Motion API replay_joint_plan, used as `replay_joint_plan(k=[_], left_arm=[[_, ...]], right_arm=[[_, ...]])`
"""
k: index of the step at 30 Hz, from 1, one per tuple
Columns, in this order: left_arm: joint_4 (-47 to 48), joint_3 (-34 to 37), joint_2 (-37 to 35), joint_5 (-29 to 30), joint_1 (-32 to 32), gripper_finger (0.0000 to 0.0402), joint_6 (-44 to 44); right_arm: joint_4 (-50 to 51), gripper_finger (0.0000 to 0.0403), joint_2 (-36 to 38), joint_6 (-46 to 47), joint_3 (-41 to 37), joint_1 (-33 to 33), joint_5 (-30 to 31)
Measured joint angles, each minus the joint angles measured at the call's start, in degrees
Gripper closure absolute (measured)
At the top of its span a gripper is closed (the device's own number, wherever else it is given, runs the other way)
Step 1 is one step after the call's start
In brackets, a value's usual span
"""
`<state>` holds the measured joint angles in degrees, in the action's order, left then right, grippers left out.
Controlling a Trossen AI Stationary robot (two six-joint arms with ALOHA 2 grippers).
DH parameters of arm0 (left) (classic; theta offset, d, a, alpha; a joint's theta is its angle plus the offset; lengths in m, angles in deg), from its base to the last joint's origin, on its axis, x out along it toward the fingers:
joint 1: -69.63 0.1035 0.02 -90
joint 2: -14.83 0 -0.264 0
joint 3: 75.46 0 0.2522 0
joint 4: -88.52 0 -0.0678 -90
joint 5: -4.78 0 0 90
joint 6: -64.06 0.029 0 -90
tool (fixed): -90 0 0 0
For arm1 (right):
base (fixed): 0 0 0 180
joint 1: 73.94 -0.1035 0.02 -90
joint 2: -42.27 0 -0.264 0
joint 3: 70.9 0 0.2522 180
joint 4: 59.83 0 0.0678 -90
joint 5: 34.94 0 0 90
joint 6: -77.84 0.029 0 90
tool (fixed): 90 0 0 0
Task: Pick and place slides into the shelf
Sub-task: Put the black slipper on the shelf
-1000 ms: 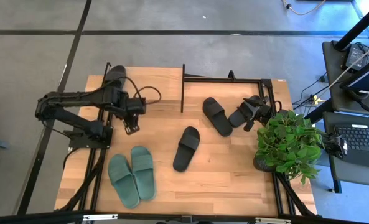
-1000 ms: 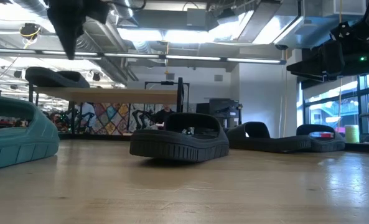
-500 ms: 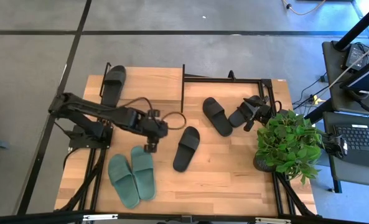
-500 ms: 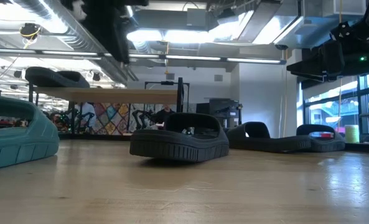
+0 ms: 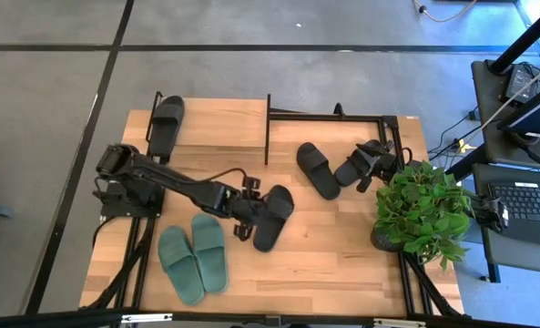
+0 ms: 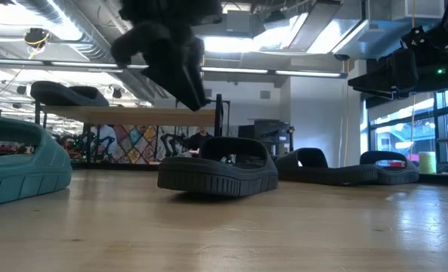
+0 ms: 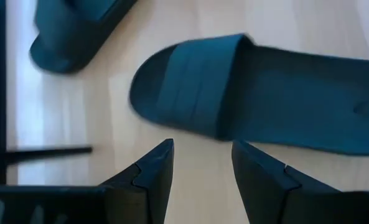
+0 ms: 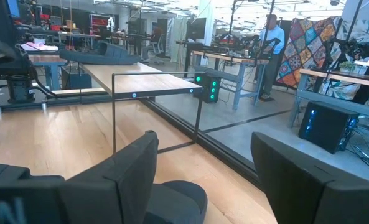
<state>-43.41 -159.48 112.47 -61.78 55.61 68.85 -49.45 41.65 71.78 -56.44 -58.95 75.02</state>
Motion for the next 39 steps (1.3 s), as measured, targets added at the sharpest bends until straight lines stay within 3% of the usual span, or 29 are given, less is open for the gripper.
replay_joint_plan(k=[12,39], left_arm=[[-8.4,0.0,5.5,2.2,-0.2,0.0246,5.4],[-13.1,-0.1,11.8,2.2,5.4,0.0246,6.3]], right_arm=[[-0.2,0.0146,0.0,0.0,0.0,0.0,0.0],[-0.5,0.0146,0.0,0.0,0.0,0.0,0.0]])
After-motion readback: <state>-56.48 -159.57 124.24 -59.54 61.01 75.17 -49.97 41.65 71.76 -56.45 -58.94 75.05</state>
